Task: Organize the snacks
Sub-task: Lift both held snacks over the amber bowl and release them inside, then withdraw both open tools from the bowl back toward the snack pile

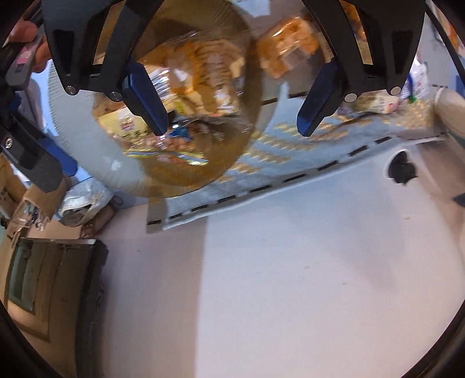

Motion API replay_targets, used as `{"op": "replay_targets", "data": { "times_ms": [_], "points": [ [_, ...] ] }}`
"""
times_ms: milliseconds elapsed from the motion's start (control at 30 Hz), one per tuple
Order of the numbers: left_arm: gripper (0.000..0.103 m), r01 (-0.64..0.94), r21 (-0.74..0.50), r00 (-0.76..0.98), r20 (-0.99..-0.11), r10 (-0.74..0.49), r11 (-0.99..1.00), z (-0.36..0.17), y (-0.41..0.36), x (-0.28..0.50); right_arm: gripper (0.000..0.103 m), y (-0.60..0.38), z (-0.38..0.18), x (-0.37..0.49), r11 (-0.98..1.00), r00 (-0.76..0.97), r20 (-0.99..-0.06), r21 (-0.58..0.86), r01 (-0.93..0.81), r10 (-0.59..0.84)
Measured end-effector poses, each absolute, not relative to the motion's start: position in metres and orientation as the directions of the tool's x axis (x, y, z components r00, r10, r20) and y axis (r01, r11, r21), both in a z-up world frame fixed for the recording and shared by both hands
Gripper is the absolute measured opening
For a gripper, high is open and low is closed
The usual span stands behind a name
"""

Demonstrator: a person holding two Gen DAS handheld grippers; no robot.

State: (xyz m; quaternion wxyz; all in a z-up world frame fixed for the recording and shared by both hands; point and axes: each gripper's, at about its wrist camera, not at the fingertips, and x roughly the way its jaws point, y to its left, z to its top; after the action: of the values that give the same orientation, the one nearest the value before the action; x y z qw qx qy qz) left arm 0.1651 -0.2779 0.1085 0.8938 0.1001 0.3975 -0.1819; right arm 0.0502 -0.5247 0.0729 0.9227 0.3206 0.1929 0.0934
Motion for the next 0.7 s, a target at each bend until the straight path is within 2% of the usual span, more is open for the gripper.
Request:
{"op": "replay_targets", "data": {
  "times_ms": [200,700],
  "points": [
    [0.090,0.364,0.079,0.643,-0.743,-0.189,0.928,0.107,-0.255,0.155,0.093,-0.507,0.075,0.044,0.806,0.903,-0.311,0.589,-0.062,0.296],
    [0.090,0.250,0.005,0.650,-0.742,-0.164,0.968,0.113,-0.167,0.153,0.093,-0.444,0.073,0.050,0.869,0.879,-0.375,0.487,-0.084,0.295]
  ]
}}
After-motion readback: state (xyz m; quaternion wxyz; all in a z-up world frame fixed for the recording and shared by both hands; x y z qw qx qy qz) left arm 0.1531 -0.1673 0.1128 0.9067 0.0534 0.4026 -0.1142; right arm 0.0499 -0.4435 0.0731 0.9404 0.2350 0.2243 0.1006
